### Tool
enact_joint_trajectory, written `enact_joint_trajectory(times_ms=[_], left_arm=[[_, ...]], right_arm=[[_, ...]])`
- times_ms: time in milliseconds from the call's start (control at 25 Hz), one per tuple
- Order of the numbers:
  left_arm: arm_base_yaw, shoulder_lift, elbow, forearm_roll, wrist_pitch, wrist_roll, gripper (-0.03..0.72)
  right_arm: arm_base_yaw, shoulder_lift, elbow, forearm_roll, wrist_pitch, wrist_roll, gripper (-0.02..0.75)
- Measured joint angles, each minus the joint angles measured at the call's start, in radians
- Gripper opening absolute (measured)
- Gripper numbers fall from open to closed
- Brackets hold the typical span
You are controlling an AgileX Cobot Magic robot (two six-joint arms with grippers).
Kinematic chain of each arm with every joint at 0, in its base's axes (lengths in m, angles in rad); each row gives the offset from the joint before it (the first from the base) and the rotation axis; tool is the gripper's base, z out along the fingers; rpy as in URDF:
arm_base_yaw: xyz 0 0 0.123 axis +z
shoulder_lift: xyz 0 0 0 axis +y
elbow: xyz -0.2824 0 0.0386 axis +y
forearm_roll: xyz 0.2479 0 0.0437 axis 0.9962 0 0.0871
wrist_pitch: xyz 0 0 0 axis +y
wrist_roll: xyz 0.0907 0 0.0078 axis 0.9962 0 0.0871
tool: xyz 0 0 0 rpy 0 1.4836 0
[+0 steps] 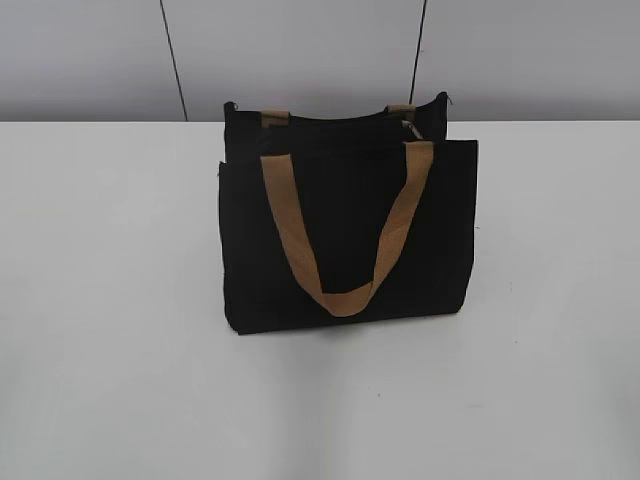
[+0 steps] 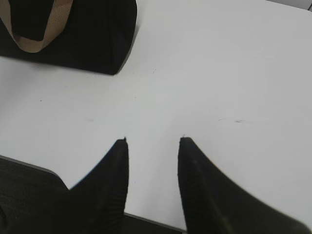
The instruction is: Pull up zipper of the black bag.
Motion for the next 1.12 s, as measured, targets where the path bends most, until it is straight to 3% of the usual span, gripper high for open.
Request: enact_joint_trajectory(times_ms=[480, 760, 1120], left_arm=[[0.229, -0.019, 0.000, -0.001, 0.000, 0.000, 0.269], [0.324, -0.019, 0.000, -0.001, 0.000, 0.001, 0.242], [0.385, -0.019, 0.001, -0.002, 0.000, 0.001, 0.239]], right_arm=[[-0.078, 0.000, 0.000, 0.000, 0.000, 0.000, 0.275], [-0.079, 0.000, 0.000, 0.000, 0.000, 0.000, 0.275], [-0.080, 0.000, 0.000, 0.000, 0.000, 0.000, 0.274]])
